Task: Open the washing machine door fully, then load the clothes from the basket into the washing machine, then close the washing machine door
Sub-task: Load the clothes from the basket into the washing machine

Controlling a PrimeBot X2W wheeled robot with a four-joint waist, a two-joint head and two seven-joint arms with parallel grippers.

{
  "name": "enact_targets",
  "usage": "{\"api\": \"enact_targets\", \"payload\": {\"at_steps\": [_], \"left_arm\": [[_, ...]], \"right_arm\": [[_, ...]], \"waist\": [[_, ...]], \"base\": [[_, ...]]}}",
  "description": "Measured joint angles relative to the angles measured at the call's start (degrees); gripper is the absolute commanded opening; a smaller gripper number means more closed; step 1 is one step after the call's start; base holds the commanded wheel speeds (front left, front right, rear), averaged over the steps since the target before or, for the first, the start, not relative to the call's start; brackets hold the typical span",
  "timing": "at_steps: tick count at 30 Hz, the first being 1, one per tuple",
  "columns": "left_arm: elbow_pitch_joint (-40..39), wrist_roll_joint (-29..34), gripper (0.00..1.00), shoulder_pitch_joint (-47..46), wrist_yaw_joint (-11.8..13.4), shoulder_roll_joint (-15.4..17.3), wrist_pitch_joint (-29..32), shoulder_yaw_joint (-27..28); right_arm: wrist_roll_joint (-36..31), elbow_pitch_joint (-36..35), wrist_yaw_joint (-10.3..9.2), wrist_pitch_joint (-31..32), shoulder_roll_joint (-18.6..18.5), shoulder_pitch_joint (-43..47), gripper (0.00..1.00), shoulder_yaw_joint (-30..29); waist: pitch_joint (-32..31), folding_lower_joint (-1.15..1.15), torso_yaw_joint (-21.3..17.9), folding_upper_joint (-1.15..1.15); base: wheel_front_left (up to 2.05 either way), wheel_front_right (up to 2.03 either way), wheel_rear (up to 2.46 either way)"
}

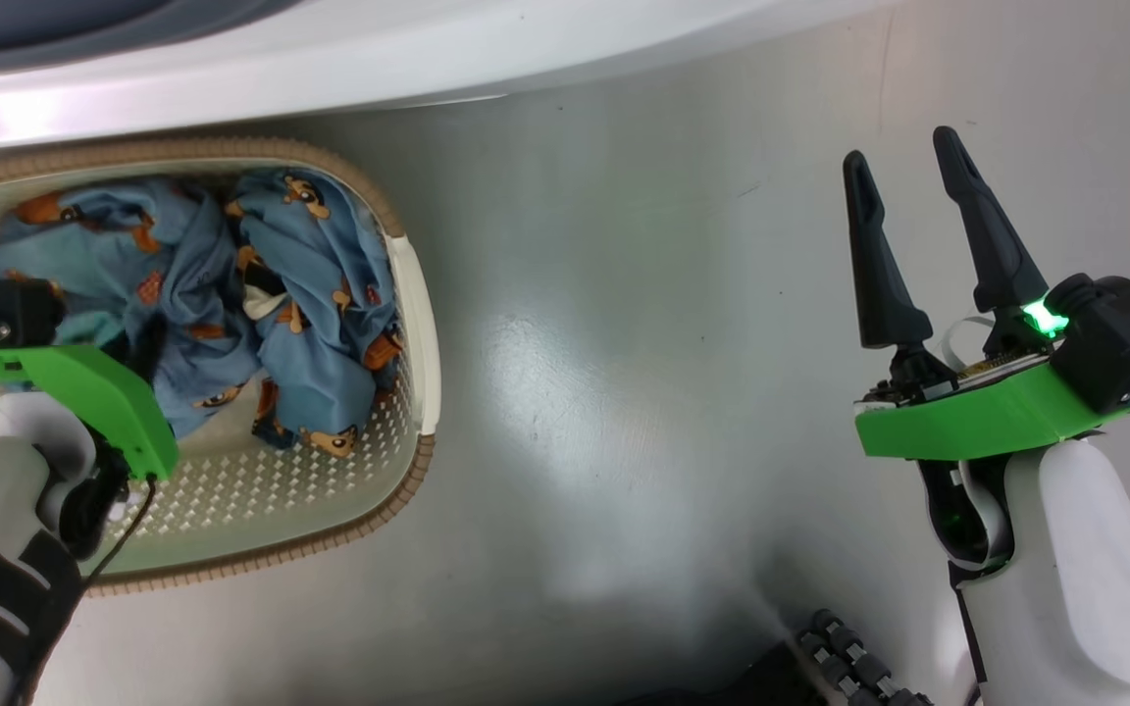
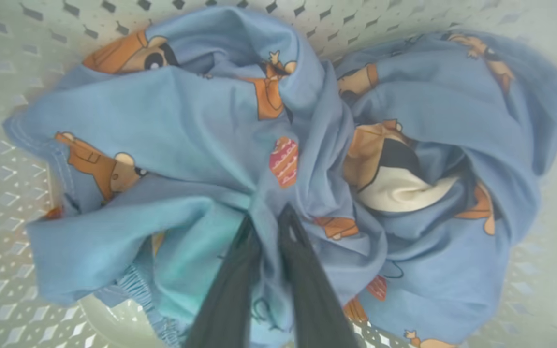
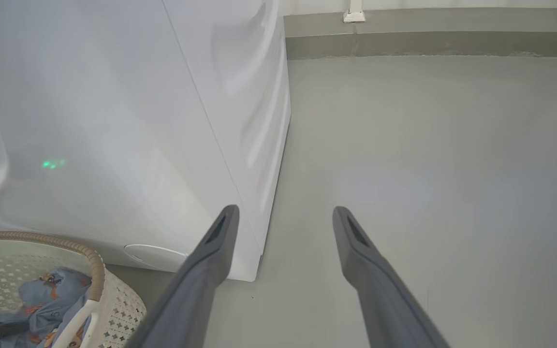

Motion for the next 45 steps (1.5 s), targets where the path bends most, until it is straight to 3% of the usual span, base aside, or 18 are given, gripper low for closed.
{"api": "enact_targets", "payload": {"at_steps": [6, 12, 21, 45], "left_arm": [[-1.6, -3.7, 0.0, 0.0, 0.0, 0.8, 0.6, -2.5], [-1.7, -6.9, 0.0, 0.1, 0.0, 0.5, -3.1, -3.4], [-2.2, -7.6, 0.0, 3.1, 0.0, -0.7, -6.5, -2.7], [-19.7, 19.2, 0.0, 26.9, 0.0, -3.0, -6.5, 28.5]], "right_arm": [[0.0, -0.1, 0.0, 0.0, 0.0, -0.9, 1.0, -0.2], [0.0, 0.2, 0.0, 0.0, 0.0, -0.9, 1.0, -0.5], [0.0, 1.9, 0.0, 0.0, 0.0, 0.8, 1.0, -1.3], [-1.6, 5.9, 0.0, 0.0, -0.3, 15.1, 1.0, -4.6]], "waist": [[-0.7, 0.0, 0.1, 0.0], [-2.6, 0.0, 0.7, 0.0], [-8.1, 0.0, 2.1, 0.0], [-29.6, 0.0, 5.1, 0.0]], "base": [[0.0, 0.0, 0.0], [0.0, 0.0, 0.0], [0.0, 0.0, 0.0], [0.0, 0.0, 0.0]]}}
